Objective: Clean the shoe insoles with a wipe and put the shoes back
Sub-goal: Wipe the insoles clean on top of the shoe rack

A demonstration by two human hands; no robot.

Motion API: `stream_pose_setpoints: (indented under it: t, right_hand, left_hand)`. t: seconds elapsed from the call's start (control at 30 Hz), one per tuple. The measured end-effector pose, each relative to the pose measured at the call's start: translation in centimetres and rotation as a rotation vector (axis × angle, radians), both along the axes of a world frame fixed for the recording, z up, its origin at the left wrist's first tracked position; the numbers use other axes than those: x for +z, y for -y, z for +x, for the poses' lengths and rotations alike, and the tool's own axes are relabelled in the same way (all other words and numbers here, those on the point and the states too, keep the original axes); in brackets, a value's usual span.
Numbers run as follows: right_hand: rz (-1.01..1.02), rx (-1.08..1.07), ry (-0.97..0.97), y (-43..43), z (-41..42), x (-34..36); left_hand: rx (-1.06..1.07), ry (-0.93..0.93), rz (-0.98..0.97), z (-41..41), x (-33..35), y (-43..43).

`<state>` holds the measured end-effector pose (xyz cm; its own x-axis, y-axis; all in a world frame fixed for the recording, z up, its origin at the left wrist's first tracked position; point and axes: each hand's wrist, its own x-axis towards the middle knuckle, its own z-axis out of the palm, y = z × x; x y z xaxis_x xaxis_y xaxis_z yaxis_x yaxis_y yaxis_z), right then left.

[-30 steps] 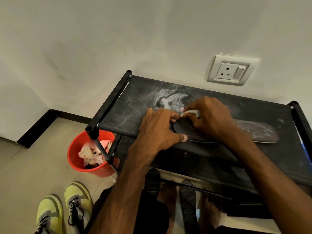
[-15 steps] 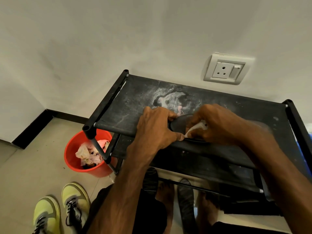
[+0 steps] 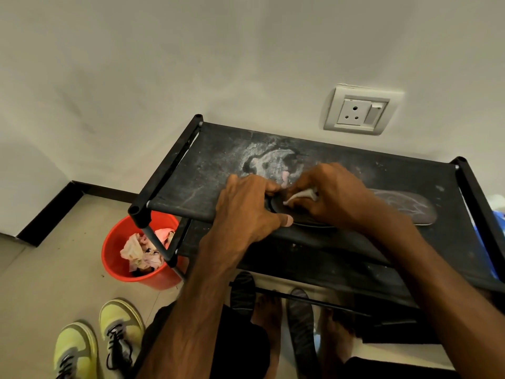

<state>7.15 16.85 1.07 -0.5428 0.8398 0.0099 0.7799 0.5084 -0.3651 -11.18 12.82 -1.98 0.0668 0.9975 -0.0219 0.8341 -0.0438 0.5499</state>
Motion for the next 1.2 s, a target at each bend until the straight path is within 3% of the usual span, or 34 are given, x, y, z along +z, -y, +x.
stream_pose_setpoints:
  t: [0.23, 0.7, 0.97, 1.2]
  right_hand:
    - [-0.222, 0.074, 0.068, 0.9, 1.9, 1.7]
    - [0.249, -0.169, 0.005, -0.8, 0.3, -2.0]
    - [-0.100, 0.012, -0.019, 0.3, 1.5, 0.3]
    - [-0.188, 0.050, 0.092, 1.6, 2.3, 1.9]
  left_hand:
    - [0.004, -0.012, 0.021, 0.1, 0.2, 0.0]
    - [-0.001, 0.021, 0.003, 0.0, 0.1, -0.1]
    - [0.023, 0.038, -0.022, 0.2, 0.0, 0.1]
    - [0.011, 0.039, -0.023, 0.1, 0.3, 0.1]
